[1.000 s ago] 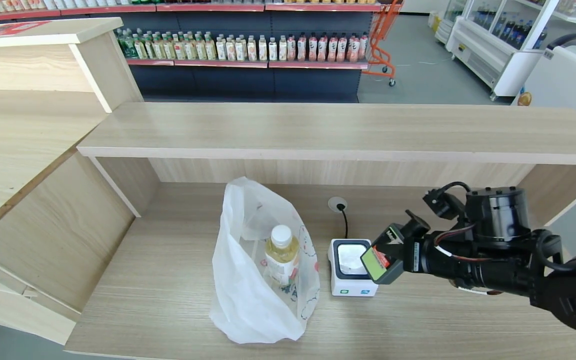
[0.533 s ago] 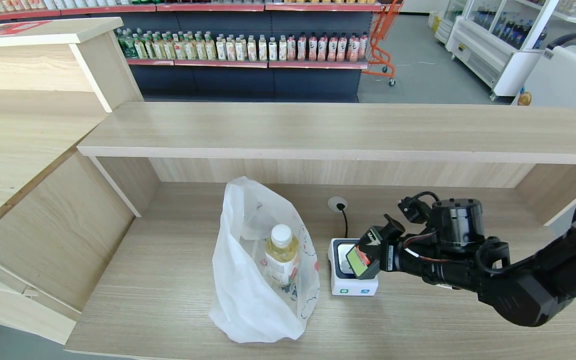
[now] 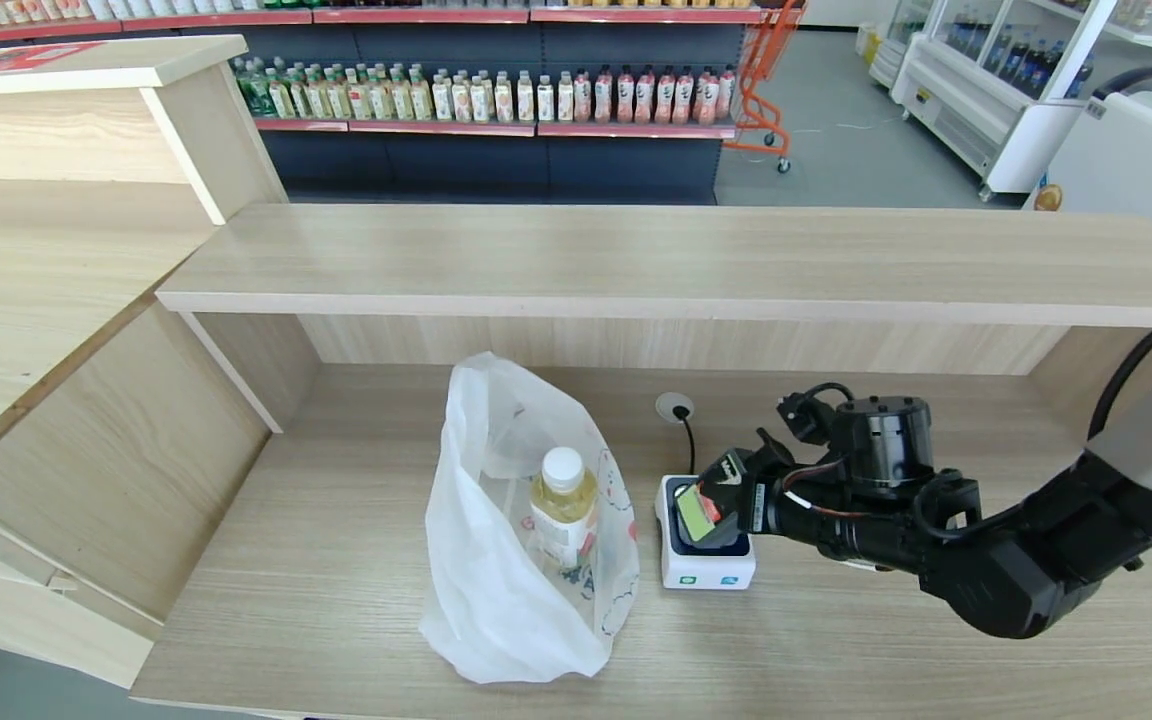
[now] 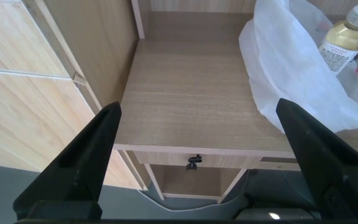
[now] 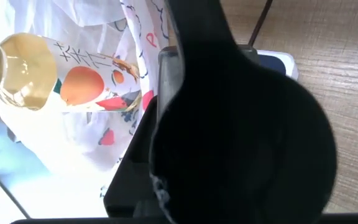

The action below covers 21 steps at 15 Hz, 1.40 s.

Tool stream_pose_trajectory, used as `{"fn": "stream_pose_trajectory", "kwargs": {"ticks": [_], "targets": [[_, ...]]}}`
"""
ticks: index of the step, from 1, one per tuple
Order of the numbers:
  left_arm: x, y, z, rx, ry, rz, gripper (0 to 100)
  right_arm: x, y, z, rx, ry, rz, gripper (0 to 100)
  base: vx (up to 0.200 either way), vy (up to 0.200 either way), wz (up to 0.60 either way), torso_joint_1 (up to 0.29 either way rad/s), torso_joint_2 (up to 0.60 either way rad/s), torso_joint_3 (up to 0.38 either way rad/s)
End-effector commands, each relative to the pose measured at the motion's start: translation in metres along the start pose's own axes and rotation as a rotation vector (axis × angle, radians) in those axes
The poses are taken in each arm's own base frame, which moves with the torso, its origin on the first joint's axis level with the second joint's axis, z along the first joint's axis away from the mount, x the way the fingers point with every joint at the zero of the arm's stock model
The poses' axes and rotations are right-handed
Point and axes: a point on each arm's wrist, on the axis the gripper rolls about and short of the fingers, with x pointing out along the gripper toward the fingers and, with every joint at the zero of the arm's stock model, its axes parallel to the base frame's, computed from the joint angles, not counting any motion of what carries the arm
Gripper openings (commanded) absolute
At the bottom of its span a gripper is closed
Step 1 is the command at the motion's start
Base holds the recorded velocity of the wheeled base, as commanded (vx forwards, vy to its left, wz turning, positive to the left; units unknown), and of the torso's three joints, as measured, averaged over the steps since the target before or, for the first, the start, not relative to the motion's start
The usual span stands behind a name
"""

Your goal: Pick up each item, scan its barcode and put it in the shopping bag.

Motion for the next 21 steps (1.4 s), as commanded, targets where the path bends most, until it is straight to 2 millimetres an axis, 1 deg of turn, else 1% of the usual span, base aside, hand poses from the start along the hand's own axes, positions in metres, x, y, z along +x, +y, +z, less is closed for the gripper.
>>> {"fn": "stream_pose_trajectory", "kwargs": {"ticks": [1,2,3,5,6,7,8,10,12,15,16,17,19,21], "targets": [[0.000,0.000,0.000,0.000,0.000,0.001,100,-0.004,0.008,0.009,0.027,-0.042,0.026,0,0.000,0.000,0.00,0.000,0.00,0.000],[0.000,0.000,0.000,0.000,0.000,0.001,100,-0.023,0.024,0.028,0.122,-0.110,0.070,0,0.000,0.000,0.00,0.000,0.00,0.000],[0.000,0.000,0.000,-0.001,0.000,0.001,100,-0.044,0.034,0.036,0.146,-0.136,0.095,0,0.000,0.000,0.00,0.000,0.00,0.000],[0.000,0.000,0.000,0.000,0.000,0.001,100,-0.084,0.045,0.045,0.142,-0.148,0.101,0,0.000,0.000,0.00,0.000,0.00,0.000],[0.000,0.000,0.000,-0.001,0.000,0.001,100,-0.097,0.048,0.046,0.142,-0.145,0.099,0,0.000,0.000,0.00,0.000,0.00,0.000],[0.000,0.000,0.000,0.000,0.000,0.001,100,-0.117,0.053,0.049,0.141,-0.144,0.105,0,0.000,0.000,0.00,0.000,0.00,0.000],[0.000,0.000,0.000,0.000,0.000,0.001,100,-0.127,0.055,0.047,0.142,-0.132,0.105,0,0.000,0.200,0.00,0.002,0.00,0.007],[0.000,0.000,0.000,-0.001,0.000,0.001,100,-0.140,0.058,0.042,0.145,-0.104,0.104,0,0.000,0.200,0.00,-0.005,0.00,0.002],[0.000,0.000,0.000,0.000,0.000,0.000,100,-0.146,0.062,0.035,0.142,-0.055,0.119,0,0.000,0.200,0.00,0.017,0.00,-0.002],[0.000,0.000,0.000,-0.009,0.000,0.000,100,-0.141,0.073,0.025,0.123,0.011,0.145,0,0.000,0.000,0.00,0.000,0.00,0.000],[0.000,0.000,0.000,-0.009,0.000,0.000,100,-0.137,0.076,0.020,0.115,0.048,0.150,0,0.000,0.000,0.00,0.000,0.00,0.000],[0.000,0.000,0.000,-0.009,0.000,0.000,100,-0.133,0.078,0.010,0.078,0.116,0.137,0,0.000,0.000,0.00,0.000,0.00,0.000],[0.000,0.000,0.000,-0.009,0.000,0.001,100,-0.122,0.074,-0.008,0.007,0.215,0.106,0,0.000,0.000,0.00,0.000,0.00,0.000],[0.000,0.000,0.000,-0.009,0.000,0.001,100,-0.109,0.070,-0.018,-0.073,0.267,0.096,0,0.000,0.000,0.00,0.000,0.00,0.000]]}}
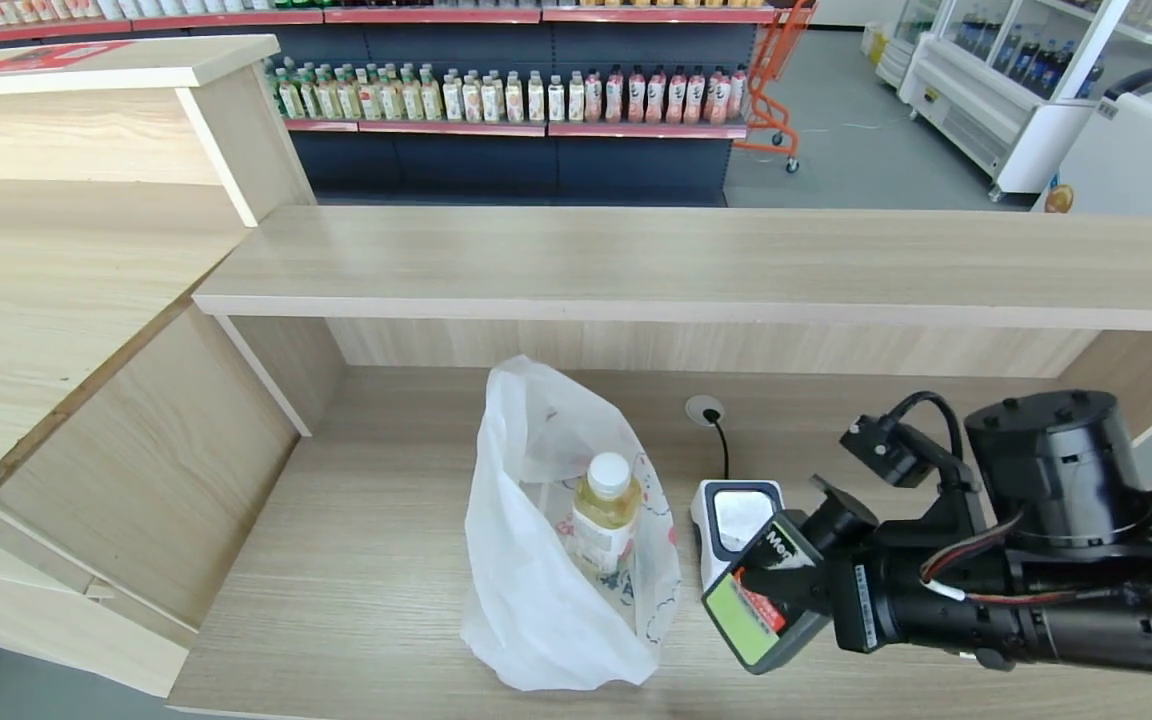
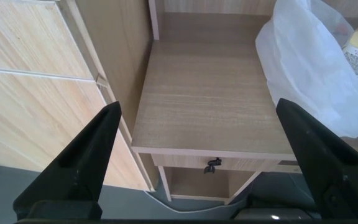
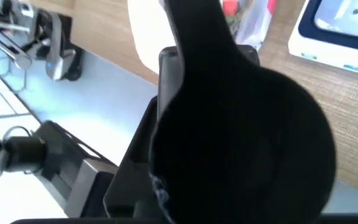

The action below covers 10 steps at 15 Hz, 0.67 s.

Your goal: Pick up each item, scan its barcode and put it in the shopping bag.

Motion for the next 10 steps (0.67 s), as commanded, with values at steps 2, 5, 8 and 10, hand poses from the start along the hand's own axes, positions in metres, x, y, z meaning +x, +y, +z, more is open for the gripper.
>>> {"fn": "stream_pose_trajectory", "kwargs": {"ticks": [2,5,8,10], "targets": [[0.000,0.000,0.000,0.000,0.000,-0.001,100,0.031,-0.008,-0.008,-0.064,0.053,-0.003,0,0.000,0.000,0.00,0.000,0.00,0.000],[0.000,0.000,0.000,0.000,0.000,-0.001,100,0.062,-0.011,-0.010,-0.139,-0.036,0.088,0,0.000,0.000,0.00,0.000,0.00,0.000],[0.000,0.000,0.000,0.000,0.000,-0.001,100,0.092,-0.023,-0.024,-0.180,-0.137,0.188,0,0.000,0.000,0.00,0.000,0.00,0.000],[0.000,0.000,0.000,0.000,0.000,-0.001,100,0.107,-0.035,-0.031,-0.185,-0.168,0.207,0,0.000,0.000,0.00,0.000,0.00,0.000]]}}
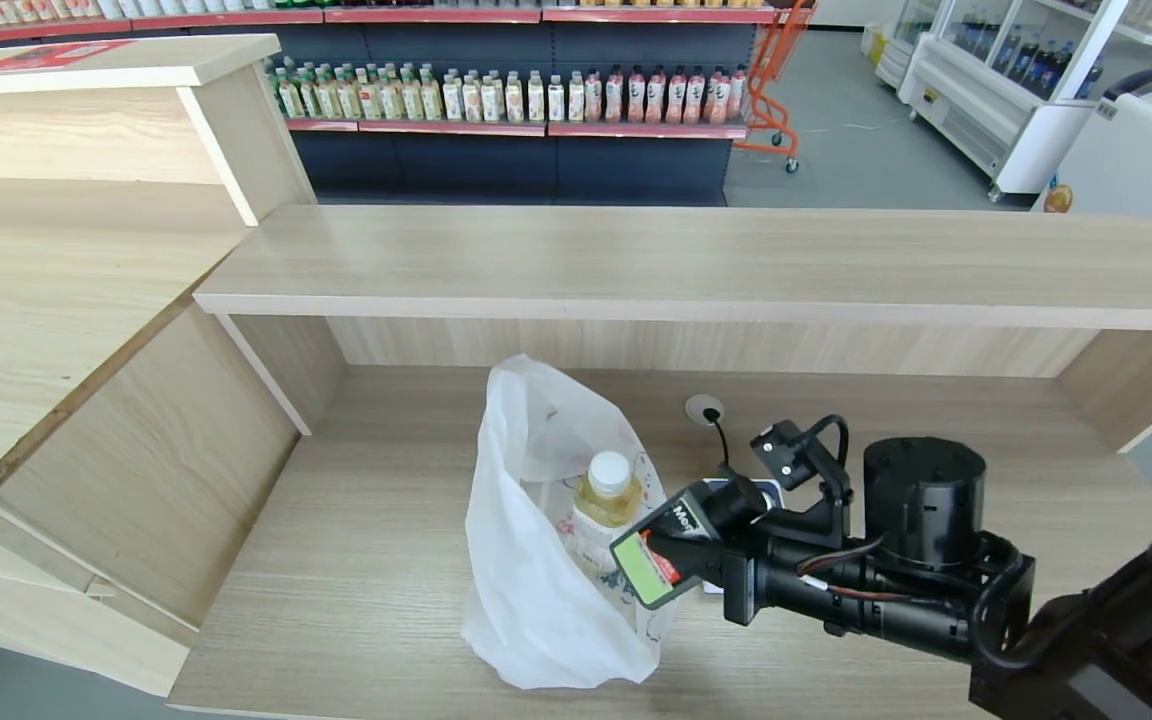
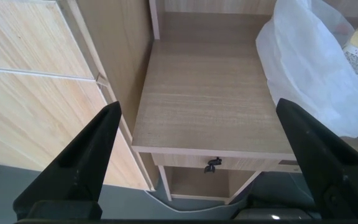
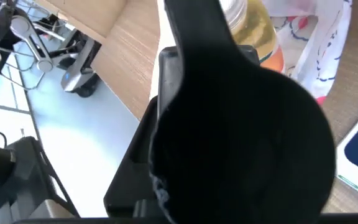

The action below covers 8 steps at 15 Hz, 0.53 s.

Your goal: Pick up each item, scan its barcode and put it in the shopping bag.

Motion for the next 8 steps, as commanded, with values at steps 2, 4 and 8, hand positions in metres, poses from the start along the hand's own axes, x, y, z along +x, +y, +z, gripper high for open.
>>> {"fn": "stream_pose_trajectory", "kwargs": {"ticks": [2,4,8], "targets": [[0.000,0.000,0.000,0.000,0.000,0.000,100,0.022,-0.028,-0.044,0.026,0.087,-0.030,0,0.000,0.000,0.00,0.000,0.00,0.000],[0.000,0.000,0.000,0.000,0.000,0.000,100,0.033,-0.034,-0.052,0.007,0.108,-0.030,0,0.000,0.000,0.00,0.000,0.00,0.000],[0.000,0.000,0.000,0.000,0.000,0.001,100,0.073,-0.041,-0.049,-0.067,0.068,0.042,0,0.000,0.000,0.00,0.000,0.00,0.000]]}}
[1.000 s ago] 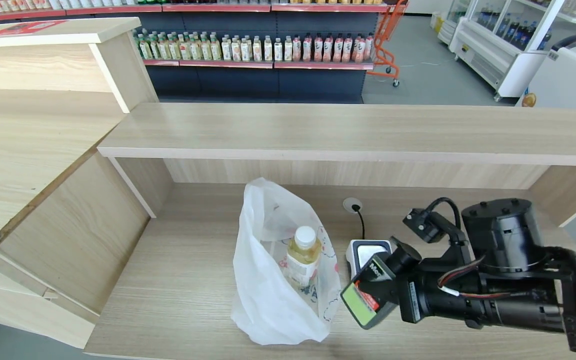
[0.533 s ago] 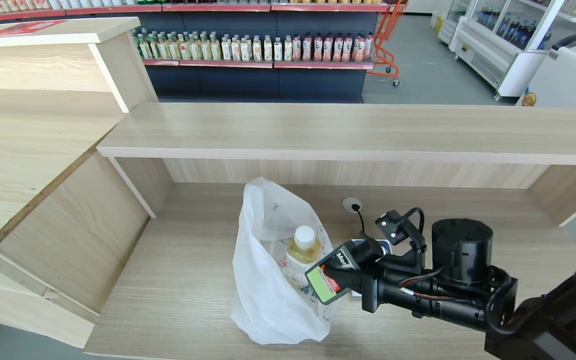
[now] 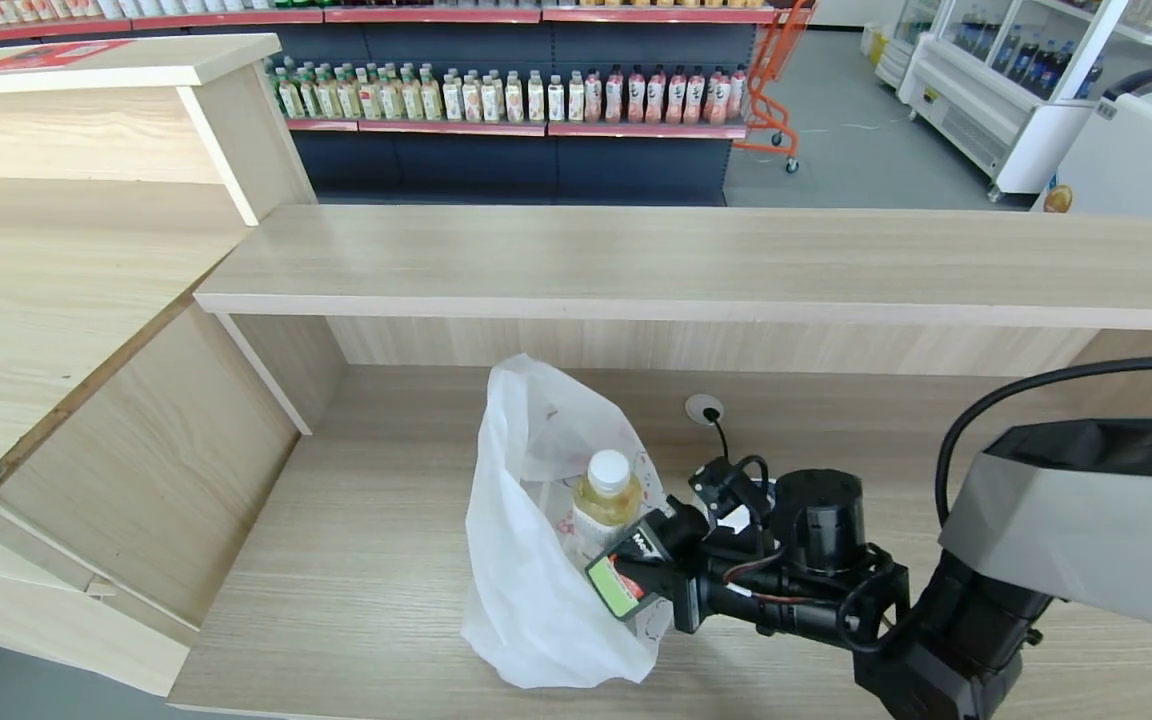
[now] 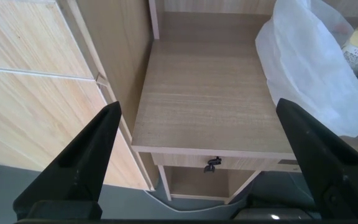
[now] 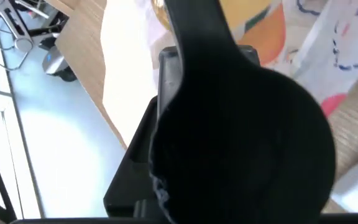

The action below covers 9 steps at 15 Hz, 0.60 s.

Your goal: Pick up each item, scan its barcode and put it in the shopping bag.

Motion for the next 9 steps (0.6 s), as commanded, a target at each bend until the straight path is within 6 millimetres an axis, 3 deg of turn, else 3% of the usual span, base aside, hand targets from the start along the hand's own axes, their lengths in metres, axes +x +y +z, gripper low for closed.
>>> {"fn": "stream_pose_trajectory", "kwargs": {"ticks": [1,9], "targets": [[0.0000,0.0000,0.0000,0.000,0.000,0.000,100,0.0212,-0.0046,-0.0080,-0.018,0.016,0.029,0,0.000,0.000,0.00,0.000,0.00,0.000],[0.0000,0.0000,0.0000,0.000,0.000,0.000,100,0.0300,-0.0074,-0.0156,-0.140,0.037,0.039,0,0.000,0.000,0.00,0.000,0.00,0.000]]}}
